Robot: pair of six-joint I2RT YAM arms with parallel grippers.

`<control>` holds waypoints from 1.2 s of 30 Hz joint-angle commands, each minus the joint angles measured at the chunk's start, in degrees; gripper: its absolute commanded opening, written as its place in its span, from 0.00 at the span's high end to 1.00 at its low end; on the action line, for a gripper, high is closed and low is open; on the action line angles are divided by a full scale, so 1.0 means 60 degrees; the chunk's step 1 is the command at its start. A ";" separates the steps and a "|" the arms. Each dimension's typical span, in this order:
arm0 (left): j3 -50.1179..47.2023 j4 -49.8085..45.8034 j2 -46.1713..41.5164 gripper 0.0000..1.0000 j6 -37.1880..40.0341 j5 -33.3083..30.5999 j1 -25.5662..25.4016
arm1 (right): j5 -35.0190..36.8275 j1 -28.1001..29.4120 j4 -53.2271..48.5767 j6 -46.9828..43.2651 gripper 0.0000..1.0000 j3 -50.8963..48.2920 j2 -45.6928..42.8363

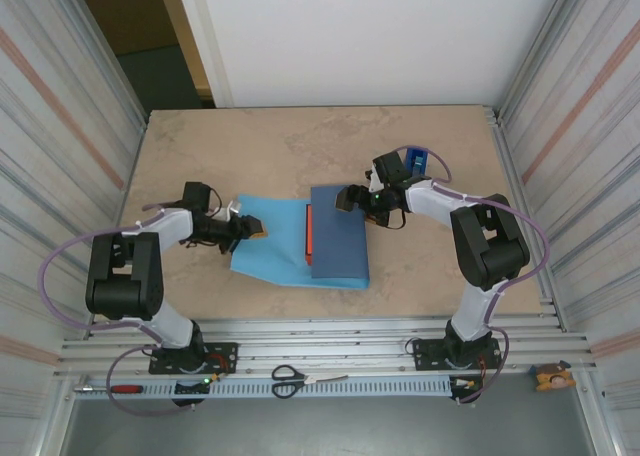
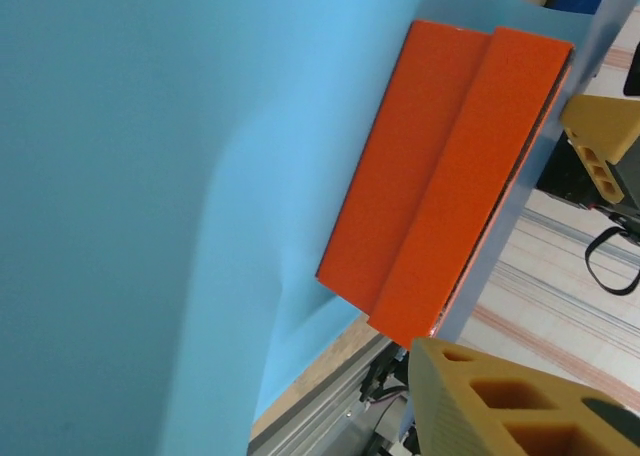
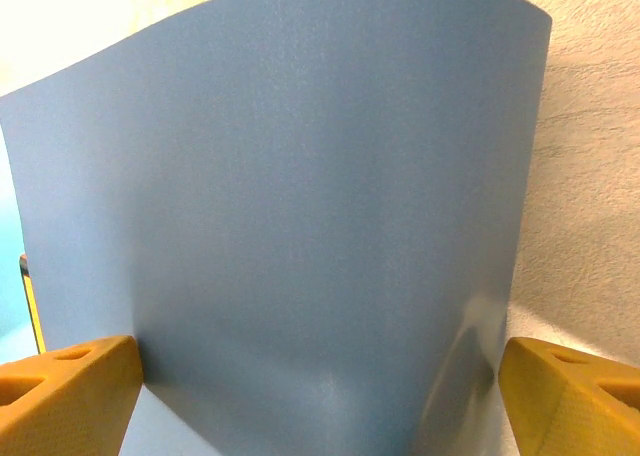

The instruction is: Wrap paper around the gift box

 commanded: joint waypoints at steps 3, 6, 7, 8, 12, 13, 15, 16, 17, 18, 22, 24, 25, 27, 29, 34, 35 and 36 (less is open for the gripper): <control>0.0034 -0.0361 -0.0043 0.57 0.0287 -0.0306 0.0022 | 0.0633 0.0396 -0.1740 -0.0105 0.10 -0.0371 0.0487; 0.0028 -0.0469 -0.0130 0.64 0.0347 -0.0578 0.0008 | 0.0639 0.0410 -0.1726 -0.0090 0.10 -0.0367 0.0480; 0.0038 -0.0490 -0.0173 0.68 0.0356 -0.0624 0.0020 | 0.0627 0.0403 -0.1729 -0.0090 0.10 -0.0359 0.0500; 0.0032 -0.0482 -0.0214 0.70 0.0356 -0.0647 0.0012 | 0.0630 0.0405 -0.1727 -0.0090 0.10 -0.0352 0.0506; 0.0053 -0.0572 -0.0350 0.70 0.0440 -0.0762 0.0022 | 0.0633 0.0411 -0.1740 -0.0105 0.10 -0.0336 0.0531; 0.0054 -0.0609 -0.0389 0.70 0.0458 -0.0829 0.0016 | 0.0646 0.0411 -0.1749 -0.0092 0.10 -0.0339 0.0524; 0.0075 -0.0683 -0.0481 0.69 0.0501 -0.0915 0.0010 | 0.0654 0.0400 -0.1729 -0.0090 0.10 -0.0352 0.0530; 0.0100 -0.0754 -0.0506 0.69 0.0532 -0.0941 0.0022 | 0.0654 0.0413 -0.1733 -0.0090 0.10 -0.0352 0.0509; 0.0148 -0.0861 -0.0550 0.69 0.0596 -0.0984 0.0031 | 0.0660 0.0418 -0.1725 -0.0090 0.10 -0.0369 0.0508; 0.0184 -0.0937 -0.0566 0.68 0.0631 -0.1003 0.0022 | 0.0665 0.0413 -0.1739 -0.0090 0.10 -0.0367 0.0507; 0.0277 -0.1060 -0.0518 0.71 0.0710 -0.1048 0.0024 | 0.0612 0.0424 -0.1731 -0.0105 0.10 -0.0380 0.0553; 0.0277 -0.1006 -0.0461 0.75 0.0708 -0.0959 0.0028 | 0.0619 0.0427 -0.1683 -0.0077 0.10 -0.0395 0.0538; 0.0283 -0.0992 -0.0443 0.77 0.0710 -0.0923 0.0025 | 0.0610 0.0425 -0.1678 -0.0075 0.10 -0.0396 0.0551; 0.0282 -0.0978 -0.0456 0.85 0.0732 -0.0903 0.0023 | 0.0596 0.0422 -0.1668 -0.0061 0.10 -0.0381 0.0570; 0.0280 -0.0917 -0.0526 0.90 0.0754 -0.0868 0.0022 | 0.0601 0.0425 -0.1681 -0.0061 0.10 -0.0359 0.0569; 0.0412 -0.0499 -0.1319 1.00 0.0980 -0.1377 -0.0678 | 0.0682 0.0425 -0.1723 -0.0047 0.10 -0.0352 0.0548; 0.0512 -0.0501 -0.1515 1.00 0.1099 -0.1591 -0.0902 | 0.0718 0.0425 -0.1741 -0.0033 0.10 -0.0352 0.0549; 0.0618 -0.0545 -0.1637 1.00 0.1157 -0.1782 -0.1056 | 0.0721 0.0425 -0.1727 -0.0006 0.10 -0.0366 0.0546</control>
